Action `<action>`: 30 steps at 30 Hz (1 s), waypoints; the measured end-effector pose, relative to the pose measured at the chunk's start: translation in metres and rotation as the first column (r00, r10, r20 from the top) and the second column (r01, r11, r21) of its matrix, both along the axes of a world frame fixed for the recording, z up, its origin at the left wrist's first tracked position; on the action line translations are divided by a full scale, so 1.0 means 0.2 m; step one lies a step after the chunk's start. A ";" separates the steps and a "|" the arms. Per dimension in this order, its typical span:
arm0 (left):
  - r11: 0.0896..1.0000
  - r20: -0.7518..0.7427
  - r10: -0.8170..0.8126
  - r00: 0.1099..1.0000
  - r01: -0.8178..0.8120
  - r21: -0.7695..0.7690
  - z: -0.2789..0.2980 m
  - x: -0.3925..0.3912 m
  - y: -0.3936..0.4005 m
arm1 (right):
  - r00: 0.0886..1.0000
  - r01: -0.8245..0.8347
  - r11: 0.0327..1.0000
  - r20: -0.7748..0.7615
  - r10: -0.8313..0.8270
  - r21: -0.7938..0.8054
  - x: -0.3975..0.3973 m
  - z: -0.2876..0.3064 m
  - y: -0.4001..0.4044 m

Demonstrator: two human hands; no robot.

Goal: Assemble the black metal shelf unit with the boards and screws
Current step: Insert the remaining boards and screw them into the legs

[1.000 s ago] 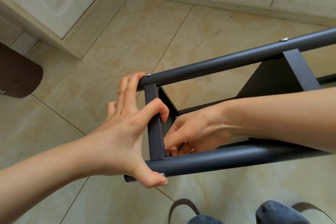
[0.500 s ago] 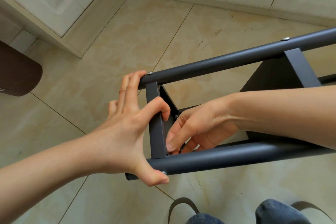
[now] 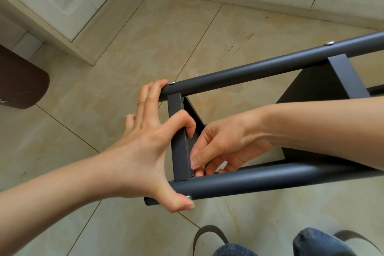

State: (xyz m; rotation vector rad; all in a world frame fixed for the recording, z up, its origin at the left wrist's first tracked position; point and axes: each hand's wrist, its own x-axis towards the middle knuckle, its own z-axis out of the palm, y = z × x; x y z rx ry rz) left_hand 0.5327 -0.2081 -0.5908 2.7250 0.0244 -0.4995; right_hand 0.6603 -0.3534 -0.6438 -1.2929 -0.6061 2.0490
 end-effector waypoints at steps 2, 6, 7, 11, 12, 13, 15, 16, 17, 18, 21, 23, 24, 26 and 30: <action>1.000 0.000 -0.001 1.000 0.001 -0.001 0.00 0.00 0.00 | 1.000 0.006 1.000 0.027 -0.007 0.028 0.00 0.01 0.00; 1.000 0.012 -0.009 1.000 0.009 -0.014 0.00 0.00 0.00 | 0.999 0.010 0.998 0.052 -0.013 0.063 0.01 0.02 -0.01; 1.000 0.012 -0.009 1.000 0.009 -0.013 0.00 0.00 0.00 | 0.998 0.011 0.998 0.054 -0.014 0.064 0.01 0.02 -0.01; 1.000 0.009 -0.007 1.000 0.007 -0.017 0.00 0.00 0.00 | 0.998 0.020 0.999 0.063 -0.023 0.048 0.00 0.02 0.00; 1.000 0.007 -0.003 1.000 0.004 -0.016 0.00 0.00 0.00 | 0.998 0.017 0.999 0.067 -0.019 0.041 0.00 0.02 0.00; 1.000 0.005 -0.002 1.000 0.002 -0.011 0.00 0.00 0.00 | 0.997 0.014 0.999 0.071 -0.016 0.031 0.00 0.02 0.00; 1.000 0.005 -0.004 1.000 0.004 -0.007 0.00 0.00 0.00 | 0.997 0.012 1.000 0.075 -0.012 0.006 -0.01 0.01 0.00; 1.000 0.006 -0.005 1.000 0.005 -0.008 0.00 0.00 0.00 | 0.997 0.013 1.000 0.073 -0.012 -0.009 -0.01 0.01 0.00; 1.000 0.006 -0.004 1.000 0.004 -0.008 0.00 0.00 0.00 | 0.997 0.010 1.000 0.073 -0.008 -0.022 -0.01 0.01 0.00; 1.000 0.007 -0.002 1.000 0.002 -0.008 0.00 0.00 0.00 | 0.997 0.005 1.000 0.074 -0.003 -0.029 -0.01 0.01 0.00; 1.000 0.007 -0.008 1.000 0.008 -0.005 0.00 0.00 -0.01 | 0.997 -0.007 0.999 0.071 0.010 -0.039 -0.02 0.01 0.01; 1.000 0.007 -0.008 1.000 0.008 0.003 0.00 0.00 -0.01 | 0.999 0.006 0.999 0.045 -0.004 -0.045 -0.03 0.00 0.00; 1.000 0.006 -0.006 1.000 0.006 0.006 0.00 0.00 -0.01 | 0.999 0.018 0.999 0.033 -0.017 -0.039 -0.04 0.00 0.00; 1.000 0.008 -0.008 1.000 0.008 0.009 -0.01 0.00 -0.01 | 0.999 0.038 0.999 0.023 -0.038 -0.016 -0.05 -0.01 0.01; 1.000 0.020 -0.013 1.000 0.013 0.012 -0.01 0.00 -0.01 | 0.997 0.074 0.997 -0.017 -0.075 -0.036 -0.03 -0.01 0.00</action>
